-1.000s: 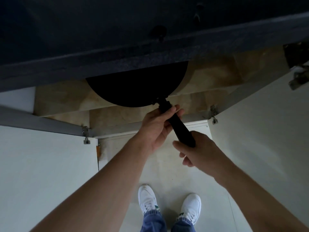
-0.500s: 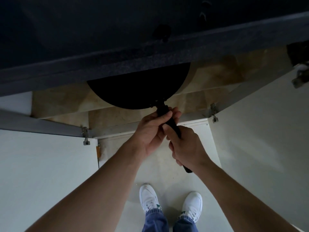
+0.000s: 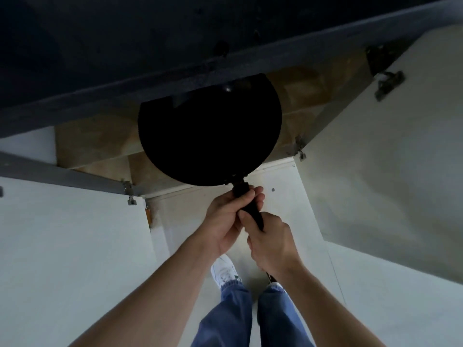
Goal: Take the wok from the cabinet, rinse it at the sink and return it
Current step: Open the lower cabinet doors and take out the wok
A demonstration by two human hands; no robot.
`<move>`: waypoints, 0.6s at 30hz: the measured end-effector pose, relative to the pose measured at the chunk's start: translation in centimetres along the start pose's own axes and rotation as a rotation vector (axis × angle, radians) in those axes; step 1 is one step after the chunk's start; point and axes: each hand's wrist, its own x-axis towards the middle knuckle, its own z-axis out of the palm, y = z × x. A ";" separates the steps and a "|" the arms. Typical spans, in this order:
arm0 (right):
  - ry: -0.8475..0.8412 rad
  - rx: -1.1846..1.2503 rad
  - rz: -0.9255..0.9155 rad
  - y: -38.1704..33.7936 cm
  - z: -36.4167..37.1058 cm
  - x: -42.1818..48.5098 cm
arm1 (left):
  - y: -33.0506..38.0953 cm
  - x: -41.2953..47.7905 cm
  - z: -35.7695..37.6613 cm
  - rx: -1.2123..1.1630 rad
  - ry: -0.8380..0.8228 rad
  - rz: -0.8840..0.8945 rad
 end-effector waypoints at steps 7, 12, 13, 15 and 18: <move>0.039 0.020 0.070 1.5 0.9 -10.2 | -4.3 -8.4 -0.4 -0.009 0.042 -0.100; 0.081 0.027 0.120 3.3 1.3 -17.2 | -7.9 -14.3 -1.0 -0.001 0.083 -0.139; 0.085 0.016 0.125 3.7 1.3 -18.8 | -8.6 -15.6 -1.2 0.003 0.091 -0.142; 0.093 0.015 0.140 4.5 1.6 -21.9 | -10.1 -18.3 -1.4 0.010 0.088 -0.149; 0.099 0.070 0.145 5.2 1.8 -26.7 | -11.9 -22.5 -1.5 0.041 0.058 -0.173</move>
